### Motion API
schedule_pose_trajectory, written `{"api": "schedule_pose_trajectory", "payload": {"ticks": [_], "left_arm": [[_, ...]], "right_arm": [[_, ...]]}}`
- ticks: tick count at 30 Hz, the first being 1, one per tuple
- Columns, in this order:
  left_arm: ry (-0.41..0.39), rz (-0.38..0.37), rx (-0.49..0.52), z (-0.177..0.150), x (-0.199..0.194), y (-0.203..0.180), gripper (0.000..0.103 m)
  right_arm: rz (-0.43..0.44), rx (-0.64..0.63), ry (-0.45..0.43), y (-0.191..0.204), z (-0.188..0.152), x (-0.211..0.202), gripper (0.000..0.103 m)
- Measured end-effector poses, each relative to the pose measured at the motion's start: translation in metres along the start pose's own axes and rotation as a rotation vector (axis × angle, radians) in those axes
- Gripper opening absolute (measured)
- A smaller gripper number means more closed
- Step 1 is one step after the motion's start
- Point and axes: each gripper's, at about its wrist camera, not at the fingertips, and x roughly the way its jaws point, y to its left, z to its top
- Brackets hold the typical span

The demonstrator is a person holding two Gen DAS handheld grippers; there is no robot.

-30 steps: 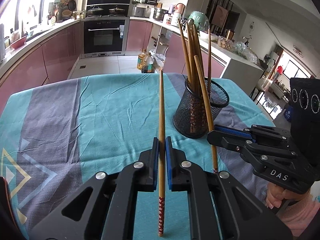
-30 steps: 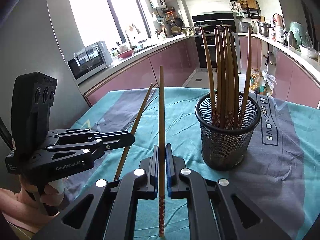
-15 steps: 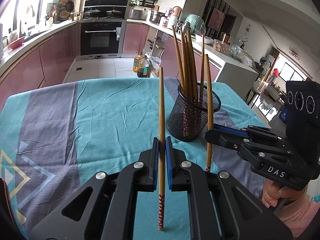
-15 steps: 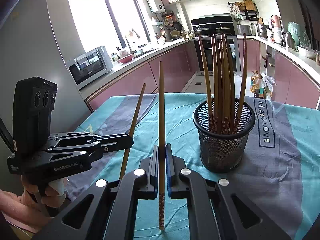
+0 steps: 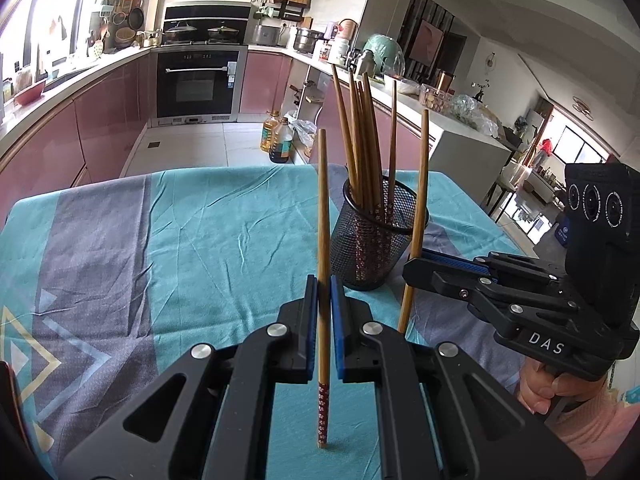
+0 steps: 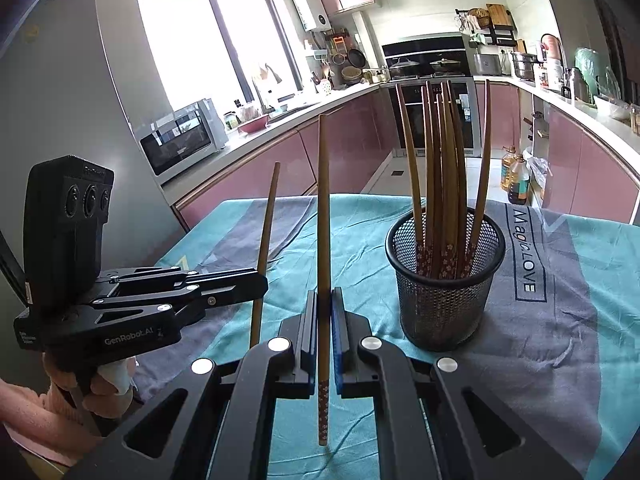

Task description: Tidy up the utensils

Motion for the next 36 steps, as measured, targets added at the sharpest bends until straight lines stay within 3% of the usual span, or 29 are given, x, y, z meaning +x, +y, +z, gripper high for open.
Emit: {"api": "schedule_pose_trajectory", "payload": {"ticks": [36], "left_arm": [[-0.024,-0.032,0.021,0.012,0.001,-0.013,0.007]], "right_arm": [[-0.018,-0.001,-0.038,-0.005,0.009,-0.016,0.006]]}}
